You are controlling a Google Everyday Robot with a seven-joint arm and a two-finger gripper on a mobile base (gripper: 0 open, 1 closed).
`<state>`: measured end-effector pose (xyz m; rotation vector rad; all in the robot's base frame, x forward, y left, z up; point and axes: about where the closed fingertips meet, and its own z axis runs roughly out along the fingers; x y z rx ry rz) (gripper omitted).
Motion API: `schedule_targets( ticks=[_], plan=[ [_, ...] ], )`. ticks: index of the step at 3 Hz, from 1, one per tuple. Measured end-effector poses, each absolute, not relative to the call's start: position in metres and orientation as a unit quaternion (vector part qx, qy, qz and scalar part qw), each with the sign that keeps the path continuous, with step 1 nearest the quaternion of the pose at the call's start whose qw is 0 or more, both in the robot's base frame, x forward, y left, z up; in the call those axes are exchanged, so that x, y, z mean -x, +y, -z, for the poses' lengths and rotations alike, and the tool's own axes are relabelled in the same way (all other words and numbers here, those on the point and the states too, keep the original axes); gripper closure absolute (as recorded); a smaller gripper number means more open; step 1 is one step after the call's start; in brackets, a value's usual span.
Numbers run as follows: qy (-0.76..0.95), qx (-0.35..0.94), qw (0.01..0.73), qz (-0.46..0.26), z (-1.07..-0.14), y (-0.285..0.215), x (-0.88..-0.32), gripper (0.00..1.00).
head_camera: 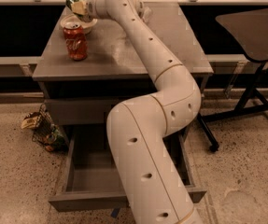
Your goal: Place green can into paper bowl
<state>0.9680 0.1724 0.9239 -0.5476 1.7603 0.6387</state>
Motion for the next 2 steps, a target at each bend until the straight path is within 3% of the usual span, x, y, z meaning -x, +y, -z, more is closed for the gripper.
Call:
schedule_targets(
  ticks=[2],
  plan=[
    [0.76, 0.228, 0.546, -0.269, -0.9167, 0.1728, -0.9681, 0.13]
  ],
)
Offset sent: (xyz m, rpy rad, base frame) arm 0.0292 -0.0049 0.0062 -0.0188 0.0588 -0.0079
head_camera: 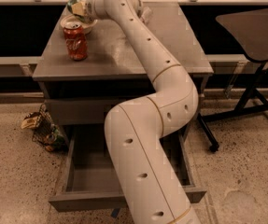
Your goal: Place green can into paper bowl
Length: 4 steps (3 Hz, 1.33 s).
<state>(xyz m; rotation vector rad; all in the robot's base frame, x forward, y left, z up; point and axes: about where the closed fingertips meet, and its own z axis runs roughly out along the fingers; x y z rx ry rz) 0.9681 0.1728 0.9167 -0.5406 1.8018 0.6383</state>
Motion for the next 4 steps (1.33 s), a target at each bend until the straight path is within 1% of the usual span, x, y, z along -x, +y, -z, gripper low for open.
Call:
schedule_targets(
  ticks=[1, 2, 3, 4],
  plan=[
    [0.764, 0.227, 0.542, -0.267, -0.917, 0.17, -0.967, 0.0],
    [0.765, 0.203, 0.551, -0.263, -0.931, 0.146, -0.971, 0.0],
    [0.763, 0.15, 0.578, -0.248, -0.962, 0.086, -0.98, 0.0],
    [0.77, 0.092, 0.592, -0.219, -0.987, 0.013, -0.981, 0.0]
  ],
)
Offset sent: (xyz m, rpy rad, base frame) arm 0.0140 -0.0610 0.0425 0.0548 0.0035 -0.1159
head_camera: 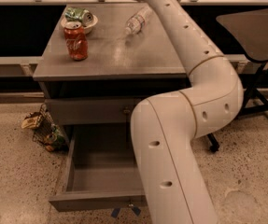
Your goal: Place green can into paper bowl
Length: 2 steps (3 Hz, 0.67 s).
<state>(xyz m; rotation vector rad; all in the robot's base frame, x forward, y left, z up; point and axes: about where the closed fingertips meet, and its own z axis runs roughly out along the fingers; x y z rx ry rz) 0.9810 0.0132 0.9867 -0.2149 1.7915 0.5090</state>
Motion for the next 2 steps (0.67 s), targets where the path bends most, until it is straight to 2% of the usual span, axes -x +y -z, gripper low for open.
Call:
schedule_targets(
  ticks=[1, 2],
  plan=[
    [0.783, 0.021, 0.591, -0.192, -1.004, -0.069, -0.968, 0.0],
    [0.797, -0.006, 0.57, -0.201, -0.987, -0.075, -0.961, 0.0]
  ],
)
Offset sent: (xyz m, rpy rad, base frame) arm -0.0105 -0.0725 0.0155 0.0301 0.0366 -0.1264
